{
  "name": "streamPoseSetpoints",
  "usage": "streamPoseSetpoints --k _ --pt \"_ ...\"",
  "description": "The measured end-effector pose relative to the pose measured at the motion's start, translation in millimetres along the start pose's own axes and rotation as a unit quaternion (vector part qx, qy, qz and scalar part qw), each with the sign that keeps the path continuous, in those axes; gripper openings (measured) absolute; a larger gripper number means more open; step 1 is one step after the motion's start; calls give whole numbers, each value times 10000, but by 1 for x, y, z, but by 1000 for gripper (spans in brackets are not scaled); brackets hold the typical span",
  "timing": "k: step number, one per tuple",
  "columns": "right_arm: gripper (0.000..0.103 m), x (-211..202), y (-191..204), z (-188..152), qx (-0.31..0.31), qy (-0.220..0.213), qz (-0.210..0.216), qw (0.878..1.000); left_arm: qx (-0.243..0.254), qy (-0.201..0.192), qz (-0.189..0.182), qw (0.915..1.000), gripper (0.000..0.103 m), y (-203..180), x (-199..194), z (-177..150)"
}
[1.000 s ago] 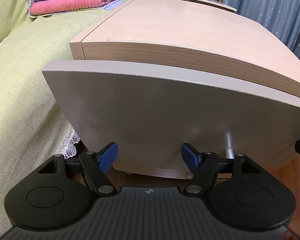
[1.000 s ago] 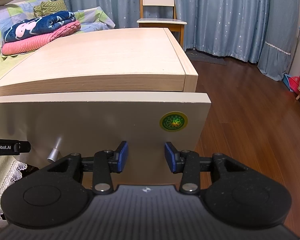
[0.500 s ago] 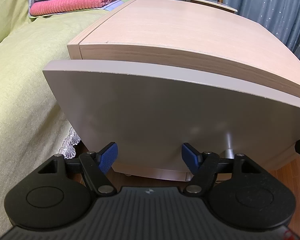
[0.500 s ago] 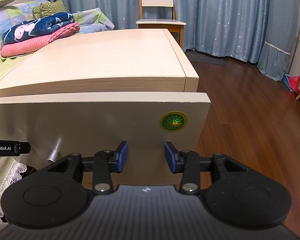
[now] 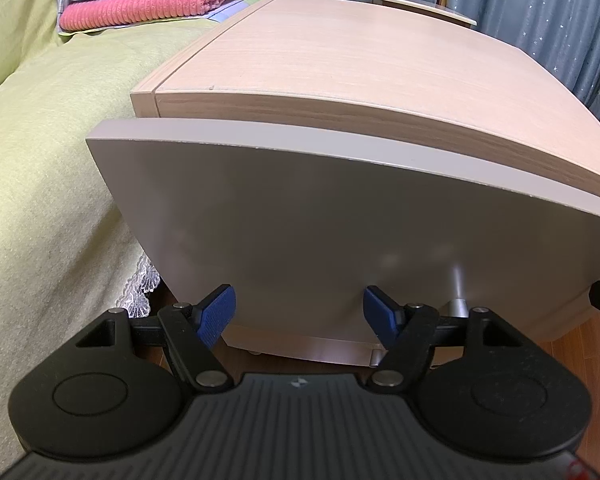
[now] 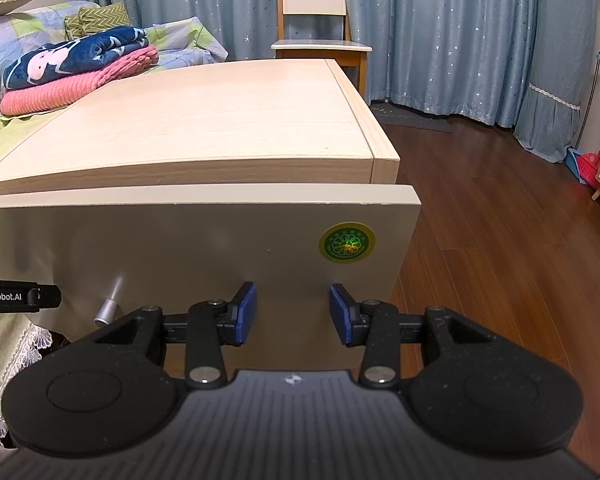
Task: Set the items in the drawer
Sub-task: 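Hold both grippers pressed against the closed drawer front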
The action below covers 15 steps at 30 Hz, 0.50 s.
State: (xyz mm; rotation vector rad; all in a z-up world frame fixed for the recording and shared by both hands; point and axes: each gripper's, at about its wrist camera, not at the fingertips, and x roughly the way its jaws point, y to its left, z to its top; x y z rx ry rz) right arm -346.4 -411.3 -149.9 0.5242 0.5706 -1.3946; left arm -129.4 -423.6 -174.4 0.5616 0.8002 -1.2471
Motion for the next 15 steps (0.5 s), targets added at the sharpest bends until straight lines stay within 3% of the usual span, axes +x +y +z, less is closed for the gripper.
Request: streamPoseSetpoints --k 15 --pt "37 3 -2 2 6 -14 -3 10000 3 0 -31 10000 72 2 1 -1"
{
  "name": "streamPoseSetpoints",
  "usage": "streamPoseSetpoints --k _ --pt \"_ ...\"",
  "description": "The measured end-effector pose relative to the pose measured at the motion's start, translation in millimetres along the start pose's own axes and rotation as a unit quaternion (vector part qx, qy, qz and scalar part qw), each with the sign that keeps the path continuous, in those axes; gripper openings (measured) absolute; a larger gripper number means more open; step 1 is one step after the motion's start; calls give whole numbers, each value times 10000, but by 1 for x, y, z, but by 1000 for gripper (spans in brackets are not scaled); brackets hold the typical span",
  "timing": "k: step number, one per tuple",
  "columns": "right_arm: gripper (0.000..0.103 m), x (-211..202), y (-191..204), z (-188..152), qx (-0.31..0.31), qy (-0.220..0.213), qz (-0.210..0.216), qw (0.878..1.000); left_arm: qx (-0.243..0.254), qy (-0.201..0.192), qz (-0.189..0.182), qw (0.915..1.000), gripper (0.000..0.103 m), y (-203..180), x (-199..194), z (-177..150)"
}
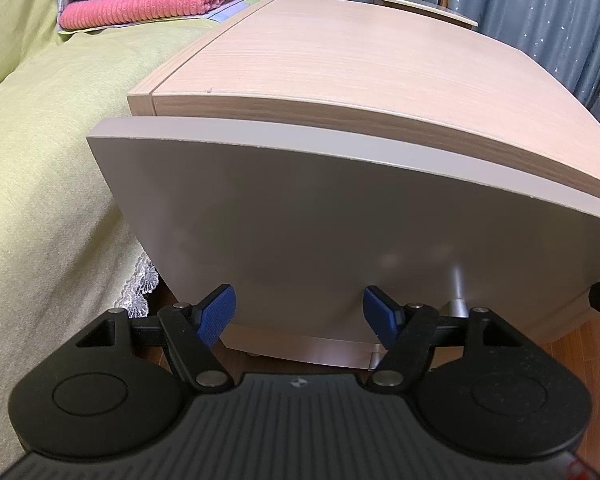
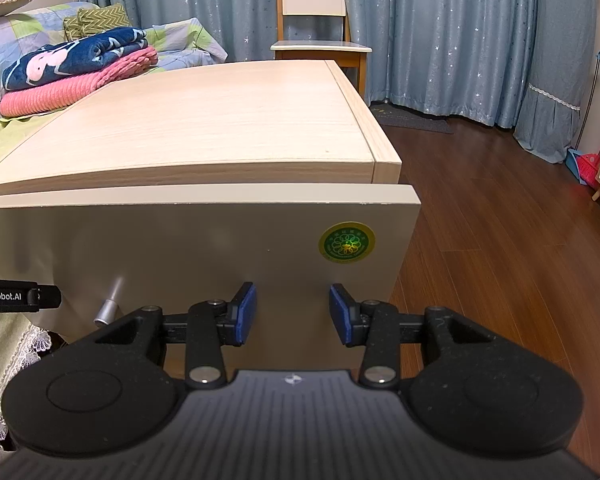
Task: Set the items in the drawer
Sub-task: 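Hold both grippers pressed against the closed drawer front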
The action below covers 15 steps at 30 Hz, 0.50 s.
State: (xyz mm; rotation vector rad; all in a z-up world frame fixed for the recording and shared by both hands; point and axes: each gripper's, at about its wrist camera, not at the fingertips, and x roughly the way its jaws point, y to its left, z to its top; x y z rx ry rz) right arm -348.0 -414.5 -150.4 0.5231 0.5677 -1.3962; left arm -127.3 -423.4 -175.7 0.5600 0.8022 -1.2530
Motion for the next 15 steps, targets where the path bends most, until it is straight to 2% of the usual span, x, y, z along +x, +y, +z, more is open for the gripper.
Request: streamPoseSetpoints --k 15 --pt "37 1 1 1 2 -10 -13 10000 -31 10 -18 10000 72 3 2 3"
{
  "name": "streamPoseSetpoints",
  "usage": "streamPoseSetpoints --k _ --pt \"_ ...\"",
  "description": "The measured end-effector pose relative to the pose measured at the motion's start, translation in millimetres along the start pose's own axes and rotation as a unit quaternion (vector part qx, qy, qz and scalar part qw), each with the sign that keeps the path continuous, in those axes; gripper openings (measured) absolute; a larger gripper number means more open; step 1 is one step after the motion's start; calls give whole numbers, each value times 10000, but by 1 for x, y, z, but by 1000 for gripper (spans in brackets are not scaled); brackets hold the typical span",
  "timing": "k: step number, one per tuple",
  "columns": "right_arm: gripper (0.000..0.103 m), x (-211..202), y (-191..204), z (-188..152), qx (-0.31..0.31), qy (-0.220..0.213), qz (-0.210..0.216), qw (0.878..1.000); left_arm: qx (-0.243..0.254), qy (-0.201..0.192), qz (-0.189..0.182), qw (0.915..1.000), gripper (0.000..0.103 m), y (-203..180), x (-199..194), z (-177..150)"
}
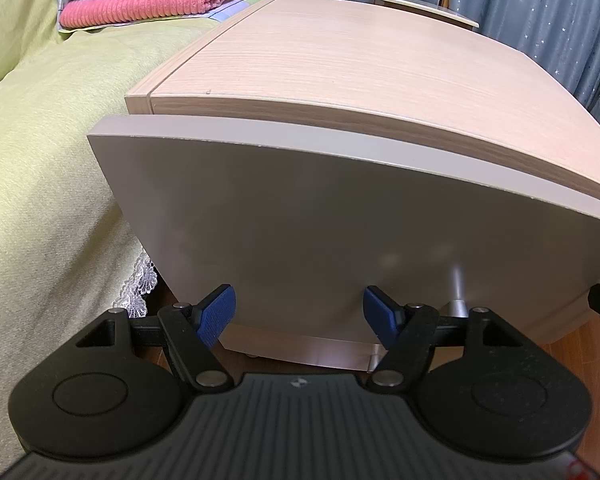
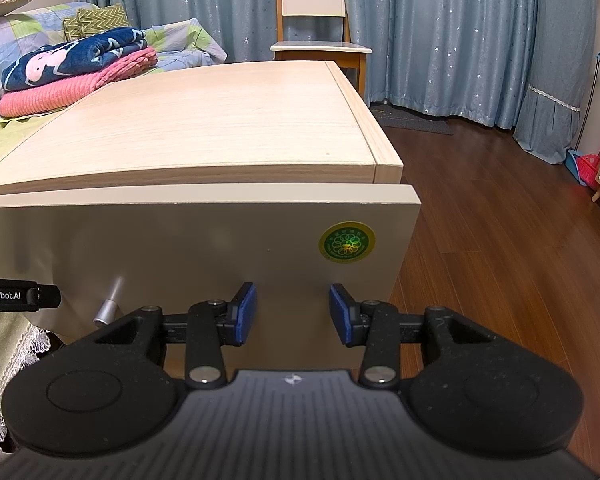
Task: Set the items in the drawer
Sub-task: 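Hold both grippers pressed against the closed drawer front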
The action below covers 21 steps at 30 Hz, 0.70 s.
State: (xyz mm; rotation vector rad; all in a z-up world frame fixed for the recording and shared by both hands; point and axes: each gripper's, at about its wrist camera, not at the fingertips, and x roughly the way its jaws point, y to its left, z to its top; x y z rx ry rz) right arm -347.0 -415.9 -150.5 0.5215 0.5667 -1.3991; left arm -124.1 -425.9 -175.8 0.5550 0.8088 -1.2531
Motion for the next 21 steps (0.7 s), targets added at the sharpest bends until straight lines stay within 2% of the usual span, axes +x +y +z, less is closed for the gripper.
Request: streamPoseSetpoints --k 21 --pt "37 3 0 2 -3 -30 -15 10000 -30 9 -23 10000 72 5 2 4"
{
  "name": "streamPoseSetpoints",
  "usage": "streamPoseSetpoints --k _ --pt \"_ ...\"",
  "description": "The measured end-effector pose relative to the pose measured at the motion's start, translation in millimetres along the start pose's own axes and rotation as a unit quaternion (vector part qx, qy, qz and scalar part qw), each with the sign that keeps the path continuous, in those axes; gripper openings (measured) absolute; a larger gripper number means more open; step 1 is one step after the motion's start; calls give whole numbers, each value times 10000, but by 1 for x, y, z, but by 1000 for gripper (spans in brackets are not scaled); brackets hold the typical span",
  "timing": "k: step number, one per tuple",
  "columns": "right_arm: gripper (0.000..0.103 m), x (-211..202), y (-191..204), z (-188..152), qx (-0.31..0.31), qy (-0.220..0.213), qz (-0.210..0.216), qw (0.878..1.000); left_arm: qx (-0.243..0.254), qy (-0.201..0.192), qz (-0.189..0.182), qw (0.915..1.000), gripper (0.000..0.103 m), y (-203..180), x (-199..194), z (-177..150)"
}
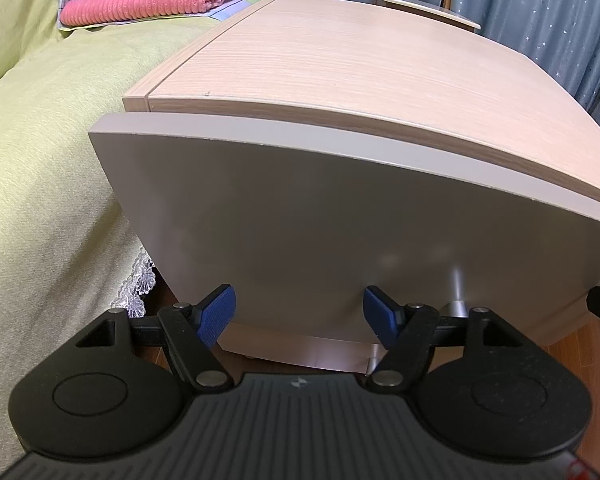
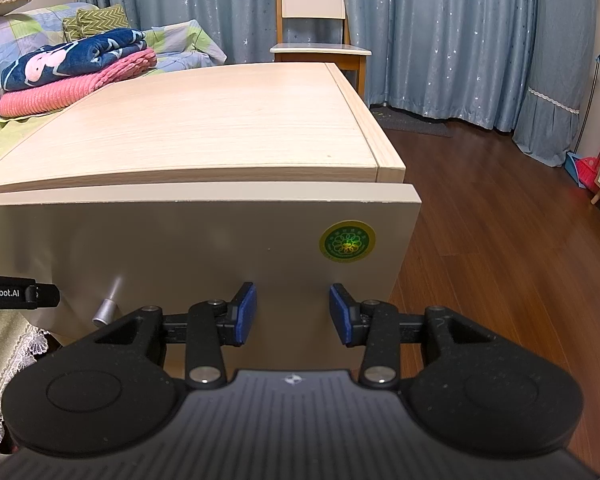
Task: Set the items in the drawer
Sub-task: 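Hold both grippers pressed against the closed drawer front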
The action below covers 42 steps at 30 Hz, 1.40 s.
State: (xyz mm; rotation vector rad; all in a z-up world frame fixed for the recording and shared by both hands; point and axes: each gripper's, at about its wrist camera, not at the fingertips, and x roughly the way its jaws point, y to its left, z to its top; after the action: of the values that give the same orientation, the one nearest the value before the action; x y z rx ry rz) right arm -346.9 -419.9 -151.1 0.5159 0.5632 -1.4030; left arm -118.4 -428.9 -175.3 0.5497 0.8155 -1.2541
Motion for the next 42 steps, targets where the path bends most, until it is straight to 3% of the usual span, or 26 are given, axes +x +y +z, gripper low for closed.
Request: streamPoseSetpoints --k 42 --pt "39 -4 11 -5 -183 -153 -86 9997 9 29 -82 10000 72 7 2 6"
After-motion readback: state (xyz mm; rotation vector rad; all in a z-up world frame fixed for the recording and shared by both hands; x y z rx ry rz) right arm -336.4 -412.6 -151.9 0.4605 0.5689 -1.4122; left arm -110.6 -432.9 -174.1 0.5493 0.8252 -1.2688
